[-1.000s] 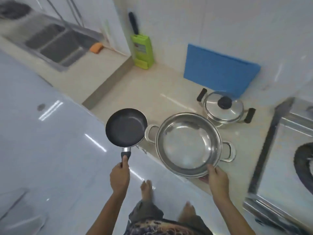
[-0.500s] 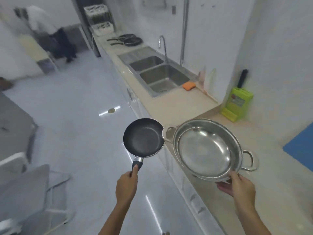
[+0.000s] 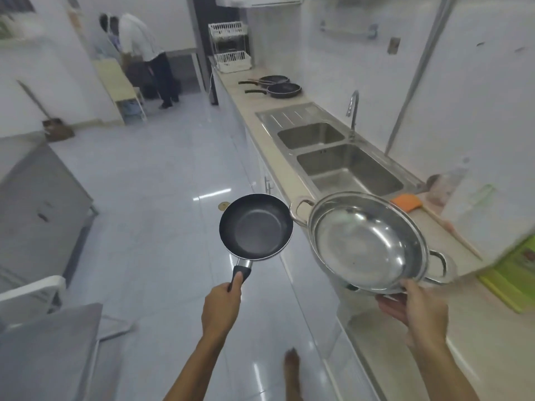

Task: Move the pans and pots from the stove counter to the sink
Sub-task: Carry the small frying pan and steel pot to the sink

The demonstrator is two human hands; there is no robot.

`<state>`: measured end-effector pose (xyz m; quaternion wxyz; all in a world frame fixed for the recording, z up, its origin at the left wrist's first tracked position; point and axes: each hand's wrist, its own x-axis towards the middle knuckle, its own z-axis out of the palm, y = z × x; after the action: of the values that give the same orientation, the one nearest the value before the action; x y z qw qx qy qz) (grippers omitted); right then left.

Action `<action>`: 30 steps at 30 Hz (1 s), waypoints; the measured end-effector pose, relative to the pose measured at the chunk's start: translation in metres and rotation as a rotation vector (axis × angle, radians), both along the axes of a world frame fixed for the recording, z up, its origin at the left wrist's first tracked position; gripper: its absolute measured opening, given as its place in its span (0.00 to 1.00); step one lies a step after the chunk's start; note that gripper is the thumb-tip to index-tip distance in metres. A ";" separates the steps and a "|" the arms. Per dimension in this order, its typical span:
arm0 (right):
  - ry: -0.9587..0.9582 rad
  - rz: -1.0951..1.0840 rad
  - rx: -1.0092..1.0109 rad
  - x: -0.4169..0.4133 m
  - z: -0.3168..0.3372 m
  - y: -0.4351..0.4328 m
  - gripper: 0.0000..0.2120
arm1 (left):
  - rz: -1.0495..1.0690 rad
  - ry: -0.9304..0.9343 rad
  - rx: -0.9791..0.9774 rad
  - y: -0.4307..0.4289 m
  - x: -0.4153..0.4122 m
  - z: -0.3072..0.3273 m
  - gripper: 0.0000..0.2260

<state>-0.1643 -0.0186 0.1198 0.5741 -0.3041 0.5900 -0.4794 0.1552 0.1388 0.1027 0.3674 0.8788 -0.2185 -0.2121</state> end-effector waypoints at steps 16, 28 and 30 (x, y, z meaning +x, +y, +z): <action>0.006 -0.013 0.014 0.308 0.006 -0.293 0.08 | 0.000 -0.012 0.046 -0.269 0.274 -0.006 0.30; 0.031 -0.141 0.015 0.518 0.001 -0.480 0.10 | -0.161 -0.013 0.013 -0.502 0.516 -0.009 0.28; 0.056 -0.184 0.023 0.545 0.002 -0.519 0.11 | -0.189 -0.019 0.020 -0.546 0.553 -0.007 0.28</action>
<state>0.3803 -0.5376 0.1221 0.5143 -0.2555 0.6367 -0.5146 0.7087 -0.4070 0.0957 0.3350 0.8598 -0.3020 -0.2395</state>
